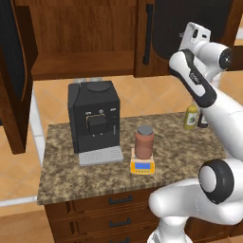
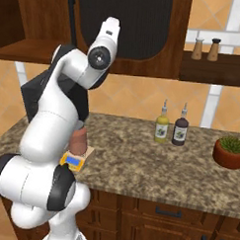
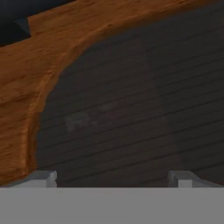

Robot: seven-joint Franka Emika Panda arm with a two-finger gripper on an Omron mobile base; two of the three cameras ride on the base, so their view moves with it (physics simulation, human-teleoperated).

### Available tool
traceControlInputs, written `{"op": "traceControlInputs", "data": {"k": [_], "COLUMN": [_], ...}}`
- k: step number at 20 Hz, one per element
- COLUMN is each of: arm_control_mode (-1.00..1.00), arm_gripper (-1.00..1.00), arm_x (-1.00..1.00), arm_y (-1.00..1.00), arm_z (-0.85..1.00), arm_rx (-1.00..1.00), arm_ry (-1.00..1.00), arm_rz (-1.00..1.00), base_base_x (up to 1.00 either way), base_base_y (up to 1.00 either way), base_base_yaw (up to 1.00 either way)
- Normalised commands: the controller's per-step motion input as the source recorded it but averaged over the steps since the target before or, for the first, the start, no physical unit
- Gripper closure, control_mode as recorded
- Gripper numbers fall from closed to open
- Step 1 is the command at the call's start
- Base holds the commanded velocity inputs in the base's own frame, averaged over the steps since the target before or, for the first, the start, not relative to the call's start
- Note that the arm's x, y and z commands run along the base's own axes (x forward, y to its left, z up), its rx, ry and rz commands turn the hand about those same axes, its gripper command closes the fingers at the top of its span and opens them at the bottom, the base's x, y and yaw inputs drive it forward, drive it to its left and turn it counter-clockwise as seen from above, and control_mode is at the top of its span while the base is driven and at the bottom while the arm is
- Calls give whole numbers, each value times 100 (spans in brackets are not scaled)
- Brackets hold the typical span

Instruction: Pick the honey bottle and place it on the digital scale for weighing, and close the cabinet.

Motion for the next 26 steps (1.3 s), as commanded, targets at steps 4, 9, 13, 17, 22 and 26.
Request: {"op": "traceControlInputs", "data": {"k": [4, 9, 13, 17, 22, 26], "arm_control_mode": [-100, -100, -100, -100, -100, -100], "arm_gripper": [-100, -100, -100, -100, -100, -100], "arm_x": [90, 83, -82, -100, -100, -100], "arm_y": [21, 17, -6, -30, -18, -8], "arm_z": [-41, -37, 8, 74, 38, -1], "arm_rx": [-6, -4, 1, 2, 0, 0], "arm_ry": [4, 6, -20, -4, 0, -18], "arm_rz": [-3, -1, 0, 1, 3, 1], "base_base_x": [0, 0, 0, 0, 0, 0], "base_base_y": [0, 0, 0, 0, 0, 0], "base_base_yaw": [0, 0, 0, 0, 0, 0]}}
